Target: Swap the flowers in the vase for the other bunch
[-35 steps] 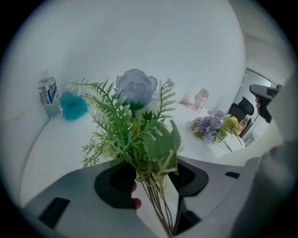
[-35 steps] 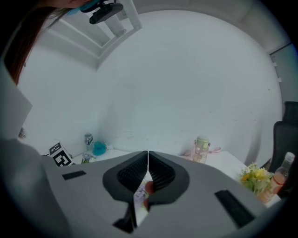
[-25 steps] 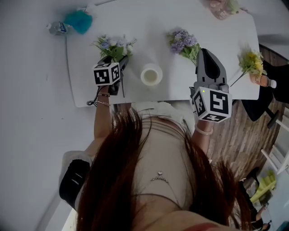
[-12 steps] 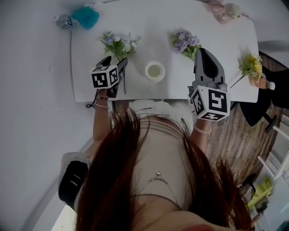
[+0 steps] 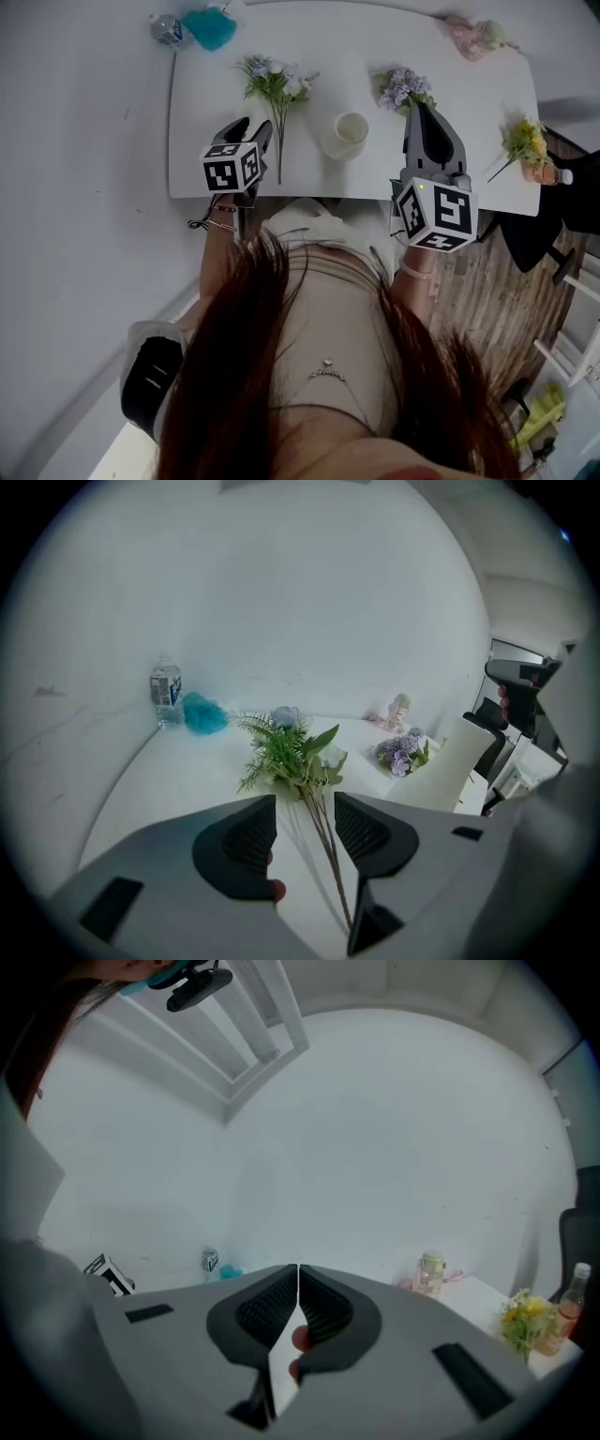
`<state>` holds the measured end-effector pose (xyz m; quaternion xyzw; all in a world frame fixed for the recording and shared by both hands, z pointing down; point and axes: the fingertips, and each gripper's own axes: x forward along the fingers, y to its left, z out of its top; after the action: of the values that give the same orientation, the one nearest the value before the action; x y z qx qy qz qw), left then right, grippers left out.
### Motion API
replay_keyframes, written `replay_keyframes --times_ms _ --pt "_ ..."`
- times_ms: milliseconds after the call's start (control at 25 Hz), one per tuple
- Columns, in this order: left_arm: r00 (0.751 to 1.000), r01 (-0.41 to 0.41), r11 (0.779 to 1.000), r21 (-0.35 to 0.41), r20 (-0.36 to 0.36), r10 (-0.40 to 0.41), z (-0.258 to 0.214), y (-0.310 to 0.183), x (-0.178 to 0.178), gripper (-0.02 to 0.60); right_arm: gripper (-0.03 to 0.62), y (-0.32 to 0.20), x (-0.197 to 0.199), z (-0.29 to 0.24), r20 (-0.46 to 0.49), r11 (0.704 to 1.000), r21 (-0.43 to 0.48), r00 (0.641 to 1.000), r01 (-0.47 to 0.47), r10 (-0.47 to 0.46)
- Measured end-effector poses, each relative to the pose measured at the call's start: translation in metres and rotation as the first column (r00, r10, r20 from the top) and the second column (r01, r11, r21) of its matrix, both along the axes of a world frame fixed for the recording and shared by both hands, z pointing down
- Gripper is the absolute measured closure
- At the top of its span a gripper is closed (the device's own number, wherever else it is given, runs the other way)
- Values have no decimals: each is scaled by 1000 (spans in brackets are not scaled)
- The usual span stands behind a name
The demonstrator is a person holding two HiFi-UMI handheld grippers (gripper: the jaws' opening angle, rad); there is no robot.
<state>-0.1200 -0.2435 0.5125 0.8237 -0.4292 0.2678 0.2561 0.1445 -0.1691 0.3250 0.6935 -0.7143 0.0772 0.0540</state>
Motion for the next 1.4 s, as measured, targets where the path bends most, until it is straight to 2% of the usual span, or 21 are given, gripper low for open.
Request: replay_keyframes --times_ms 360,720,920,1200,1400 --pt "999 8 999 52 -37 -6 -18 32 -33 441 566 26 -46 -6 -19 1000 -10 1000 8 -8" --pt "996 71 990 122 -70 -63 -44 59 -57 491 566 28 -82 -12 -19 994 5 994 109 -109" --pt "993 95 979 181 -84 -80 -64 80 -56 528 566 42 -90 -13 -6 990 9 990 141 -141" --pt "993 105 978 183 -80 -92 -75 118 -42 551 566 72 -84 -24 46 984 6 983 179 -179" --pt "991 118 972 204 -90 -102 -88 144 -36 561 566 95 -84 -24 31 980 -7 980 199 -198"
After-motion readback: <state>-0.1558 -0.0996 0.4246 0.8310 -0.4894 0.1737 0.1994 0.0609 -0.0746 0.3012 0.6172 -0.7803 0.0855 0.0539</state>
